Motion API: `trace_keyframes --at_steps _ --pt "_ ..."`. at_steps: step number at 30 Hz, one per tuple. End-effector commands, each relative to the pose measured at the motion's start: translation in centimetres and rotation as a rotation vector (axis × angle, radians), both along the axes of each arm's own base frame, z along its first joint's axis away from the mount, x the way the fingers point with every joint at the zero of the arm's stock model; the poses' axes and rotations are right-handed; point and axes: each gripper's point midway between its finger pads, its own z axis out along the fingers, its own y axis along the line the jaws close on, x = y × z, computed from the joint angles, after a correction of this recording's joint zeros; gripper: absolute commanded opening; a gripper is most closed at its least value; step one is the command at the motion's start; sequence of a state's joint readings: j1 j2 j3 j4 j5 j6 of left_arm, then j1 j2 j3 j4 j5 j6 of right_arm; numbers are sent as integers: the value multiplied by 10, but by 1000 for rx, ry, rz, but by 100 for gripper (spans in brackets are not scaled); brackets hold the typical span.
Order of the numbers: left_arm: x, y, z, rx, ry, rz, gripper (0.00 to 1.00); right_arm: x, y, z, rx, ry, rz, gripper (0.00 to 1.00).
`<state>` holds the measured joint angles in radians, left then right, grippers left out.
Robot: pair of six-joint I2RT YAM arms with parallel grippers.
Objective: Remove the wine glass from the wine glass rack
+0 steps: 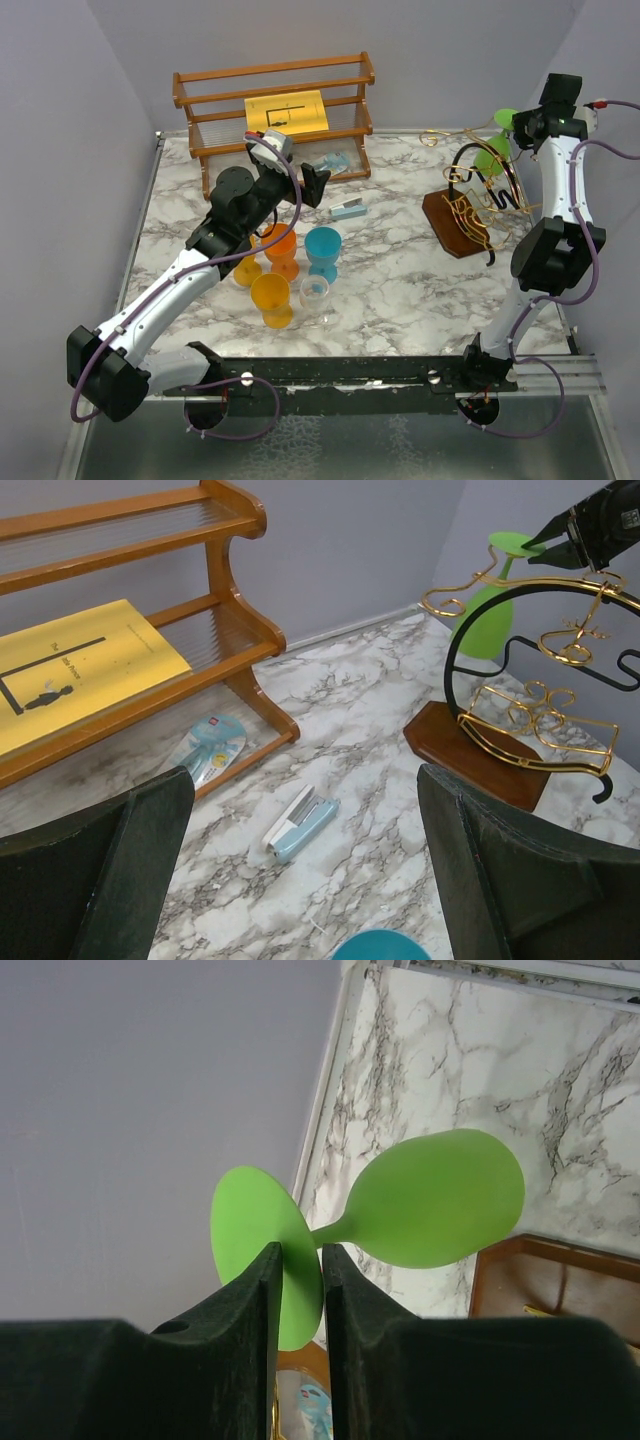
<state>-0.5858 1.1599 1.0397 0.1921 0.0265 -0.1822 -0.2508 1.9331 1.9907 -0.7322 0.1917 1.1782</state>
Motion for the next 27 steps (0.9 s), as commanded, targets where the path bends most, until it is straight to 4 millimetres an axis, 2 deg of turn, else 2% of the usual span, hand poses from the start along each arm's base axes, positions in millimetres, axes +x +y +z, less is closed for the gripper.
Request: trace_keyframes --at_steps 1,10,16,27 --pt "-4 2 20 -37 -41 -16 96 1 -10 4 -12 -10 -32 20" --pt "-4 3 21 -40 -40 -16 96 -2 -13 28 -10 -83 -52 8" --pt "-3 4 20 -42 -37 -16 96 0 -11 34 31 -142 -55 2" --pt "-1 2 17 -41 -29 -19 96 11 3 43 71 -260 47 1"
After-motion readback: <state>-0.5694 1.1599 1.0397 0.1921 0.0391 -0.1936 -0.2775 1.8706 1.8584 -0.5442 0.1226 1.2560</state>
